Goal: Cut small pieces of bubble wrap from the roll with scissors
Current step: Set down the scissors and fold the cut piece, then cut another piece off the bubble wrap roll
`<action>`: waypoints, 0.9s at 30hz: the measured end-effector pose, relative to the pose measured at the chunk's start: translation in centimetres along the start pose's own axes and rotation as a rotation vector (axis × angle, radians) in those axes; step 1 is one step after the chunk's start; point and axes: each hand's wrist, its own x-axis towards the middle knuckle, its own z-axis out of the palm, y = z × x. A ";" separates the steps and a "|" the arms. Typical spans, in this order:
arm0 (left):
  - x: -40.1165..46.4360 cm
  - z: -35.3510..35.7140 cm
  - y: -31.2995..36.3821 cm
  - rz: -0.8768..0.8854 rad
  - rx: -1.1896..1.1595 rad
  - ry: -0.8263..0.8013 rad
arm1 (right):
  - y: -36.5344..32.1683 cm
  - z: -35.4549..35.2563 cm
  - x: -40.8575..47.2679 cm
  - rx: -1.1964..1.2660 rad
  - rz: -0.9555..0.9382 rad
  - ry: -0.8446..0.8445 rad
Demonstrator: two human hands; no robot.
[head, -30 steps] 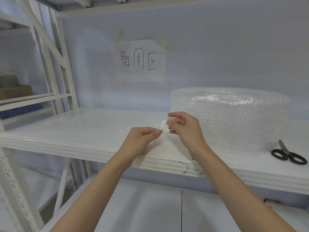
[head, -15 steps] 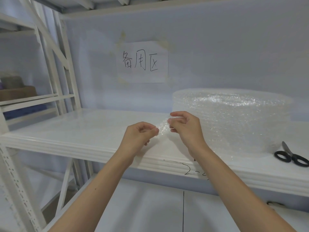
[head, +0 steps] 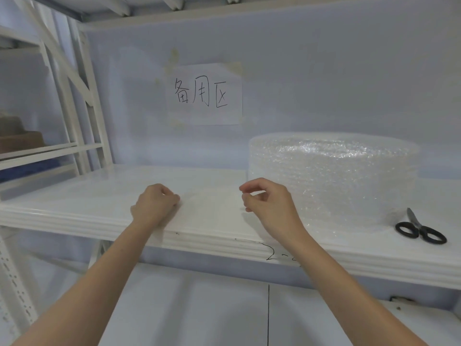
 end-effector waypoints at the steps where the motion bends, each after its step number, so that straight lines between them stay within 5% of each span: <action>1: 0.0 0.0 0.0 0.011 0.046 0.007 | -0.2 -0.2 -0.3 -0.009 -0.010 0.001; 7: 0.0 0.2 -0.2 0.067 0.003 0.051 | -1.5 -1.7 -2.1 -0.041 -0.102 0.029; 12: -2.6 1.6 2.1 0.308 -0.060 0.137 | -0.8 -6.2 -4.6 -0.265 -0.262 0.430; 17: -9.3 6.1 7.9 0.532 -0.295 -0.180 | 2.8 -14.6 -6.2 -0.695 0.027 0.602; 22: -14.3 8.8 12.6 0.560 -0.400 -0.530 | 5.3 -19.9 -5.9 -1.013 0.329 0.505; 27: -16.3 10.5 13.7 0.602 -0.400 -0.624 | 5.9 -22.4 -5.1 -1.047 0.400 0.422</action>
